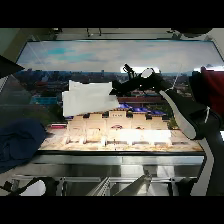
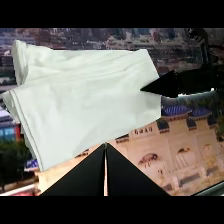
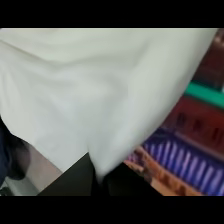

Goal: Fold the shirts.

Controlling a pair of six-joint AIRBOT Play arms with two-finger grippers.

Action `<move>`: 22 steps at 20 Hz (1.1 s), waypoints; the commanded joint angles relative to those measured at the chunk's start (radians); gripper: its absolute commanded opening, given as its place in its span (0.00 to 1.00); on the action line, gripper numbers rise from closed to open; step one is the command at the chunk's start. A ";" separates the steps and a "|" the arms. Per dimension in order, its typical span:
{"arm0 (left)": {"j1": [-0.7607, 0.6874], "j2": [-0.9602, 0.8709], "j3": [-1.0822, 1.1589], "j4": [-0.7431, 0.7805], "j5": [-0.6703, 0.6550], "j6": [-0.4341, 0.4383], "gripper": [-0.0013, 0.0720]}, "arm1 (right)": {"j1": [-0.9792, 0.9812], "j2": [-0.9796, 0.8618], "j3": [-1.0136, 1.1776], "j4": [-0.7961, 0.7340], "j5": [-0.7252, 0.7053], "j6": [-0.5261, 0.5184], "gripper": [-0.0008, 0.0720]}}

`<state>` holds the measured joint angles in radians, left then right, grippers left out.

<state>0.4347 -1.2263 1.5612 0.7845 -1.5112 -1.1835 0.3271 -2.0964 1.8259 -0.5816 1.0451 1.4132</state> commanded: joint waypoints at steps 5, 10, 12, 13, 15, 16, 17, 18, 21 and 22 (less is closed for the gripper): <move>-0.018 0.000 -0.002 0.000 -0.084 -0.007 0.04 | -0.176 0.266 0.001 -0.024 0.075 0.034 0.03; -0.143 0.002 -0.027 0.000 -0.109 -0.042 0.04 | -0.350 0.488 -0.002 -0.262 0.295 0.106 0.03; -0.212 0.013 -0.087 -0.001 -0.085 -0.048 0.04 | -0.426 0.558 -0.023 -0.298 0.369 0.106 0.03; -0.249 0.026 -0.134 0.000 -0.063 -0.048 0.04 | -0.467 0.594 -0.045 -0.298 0.383 0.106 0.03; -0.319 0.058 -0.234 0.000 -0.026 -0.048 0.04 | -0.557 0.667 -0.096 -0.298 0.389 0.106 0.03; -0.351 0.076 -0.283 -0.001 -0.008 -0.048 0.04 | -0.606 0.704 -0.123 -0.299 0.395 0.105 0.03; -0.385 0.096 -0.330 0.000 0.014 -0.048 0.04 | -0.651 0.735 -0.146 -0.309 0.401 0.107 0.03; -0.414 0.115 -0.378 0.000 0.037 -0.048 0.04 | -0.698 0.762 -0.172 -0.326 0.413 0.110 0.03; -0.476 0.154 -0.481 -0.001 0.092 -0.049 0.04 | -0.787 0.809 -0.243 -0.341 0.424 0.118 0.03; -0.489 0.165 -0.509 0.000 0.122 -0.053 0.04 | -0.795 0.808 -0.251 -0.338 0.428 0.117 0.03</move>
<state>0.0025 -1.0966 1.1454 0.7837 -1.4628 -1.2308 -0.3950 -1.3289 1.6260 -0.9020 1.4509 1.5257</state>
